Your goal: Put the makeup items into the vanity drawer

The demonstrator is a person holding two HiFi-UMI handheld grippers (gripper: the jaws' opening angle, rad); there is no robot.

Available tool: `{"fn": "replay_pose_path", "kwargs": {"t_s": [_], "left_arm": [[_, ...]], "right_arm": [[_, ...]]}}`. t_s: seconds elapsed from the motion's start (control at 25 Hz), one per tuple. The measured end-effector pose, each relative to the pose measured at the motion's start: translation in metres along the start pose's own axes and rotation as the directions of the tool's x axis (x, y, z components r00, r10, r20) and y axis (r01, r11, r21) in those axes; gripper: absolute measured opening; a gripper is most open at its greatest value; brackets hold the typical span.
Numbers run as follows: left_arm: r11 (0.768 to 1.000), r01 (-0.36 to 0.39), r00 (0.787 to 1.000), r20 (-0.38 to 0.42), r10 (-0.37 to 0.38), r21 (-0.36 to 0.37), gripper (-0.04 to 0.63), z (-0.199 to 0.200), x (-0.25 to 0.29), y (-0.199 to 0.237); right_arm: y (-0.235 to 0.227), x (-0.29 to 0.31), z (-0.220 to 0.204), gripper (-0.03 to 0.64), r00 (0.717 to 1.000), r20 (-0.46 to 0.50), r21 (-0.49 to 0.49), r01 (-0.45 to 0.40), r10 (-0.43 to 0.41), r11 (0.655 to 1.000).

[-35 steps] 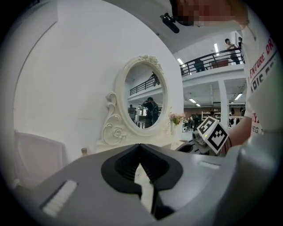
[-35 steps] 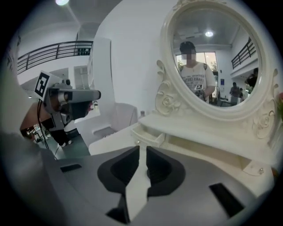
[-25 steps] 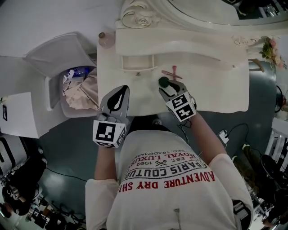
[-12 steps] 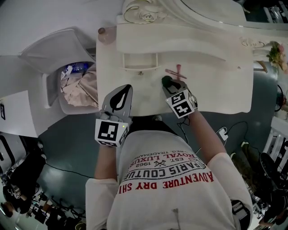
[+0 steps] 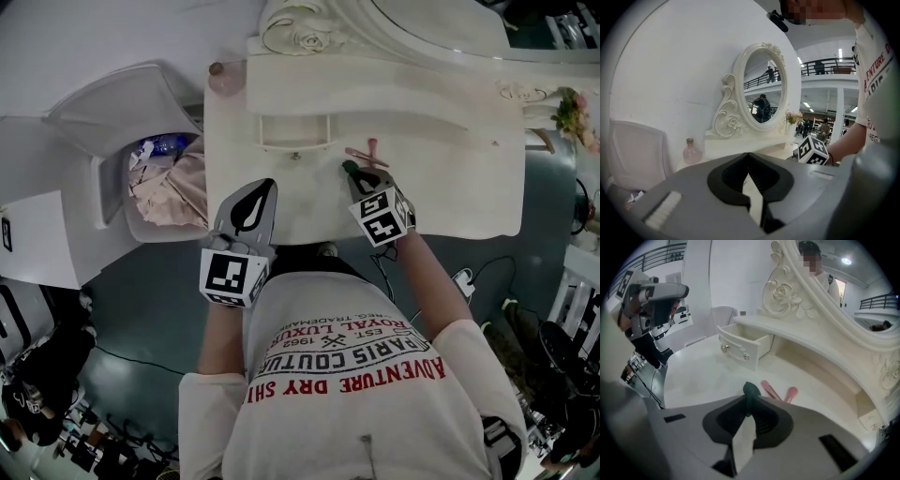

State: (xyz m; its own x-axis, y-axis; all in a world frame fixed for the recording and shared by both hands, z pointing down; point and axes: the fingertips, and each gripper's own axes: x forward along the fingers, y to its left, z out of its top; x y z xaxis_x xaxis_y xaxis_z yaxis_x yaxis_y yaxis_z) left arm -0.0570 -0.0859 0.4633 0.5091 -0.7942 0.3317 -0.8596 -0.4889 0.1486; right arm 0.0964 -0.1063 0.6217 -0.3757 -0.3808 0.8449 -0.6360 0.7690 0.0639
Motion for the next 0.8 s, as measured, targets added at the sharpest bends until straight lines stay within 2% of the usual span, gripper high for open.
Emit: {"fn": "replay_pose_path", "kwargs": {"t_s": [0.28, 0.48, 0.64, 0.8], "left_arm": [[1.0, 0.005, 0.999, 0.041, -0.006, 0.026, 0.009, 0.023, -0.005, 0.007], [0.996, -0.005, 0.998, 0.067, 0.0, 0.085, 0.009, 0.041, -0.009, 0.023], [0.996, -0.024, 0.996, 0.087, 0.016, 0.09, 0.009, 0.053, -0.014, 0.042], [0.995, -0.043, 0.996, 0.086, 0.035, 0.093, 0.009, 0.054, -0.021, 0.061]], "right_arm": [[-0.009, -0.033, 0.052, 0.041, 0.992, 0.122, 0.017, 0.032, -0.033, 0.999], [-0.005, -0.046, 0.106, 0.041, 0.977, 0.211, 0.015, 0.022, -0.024, 1.0], [0.002, -0.037, 0.138, 0.041, 0.974, 0.229, -0.014, 0.0, 0.003, 1.0], [0.016, -0.015, 0.155, 0.041, 0.977, 0.206, -0.035, -0.047, 0.053, 0.998]]}}
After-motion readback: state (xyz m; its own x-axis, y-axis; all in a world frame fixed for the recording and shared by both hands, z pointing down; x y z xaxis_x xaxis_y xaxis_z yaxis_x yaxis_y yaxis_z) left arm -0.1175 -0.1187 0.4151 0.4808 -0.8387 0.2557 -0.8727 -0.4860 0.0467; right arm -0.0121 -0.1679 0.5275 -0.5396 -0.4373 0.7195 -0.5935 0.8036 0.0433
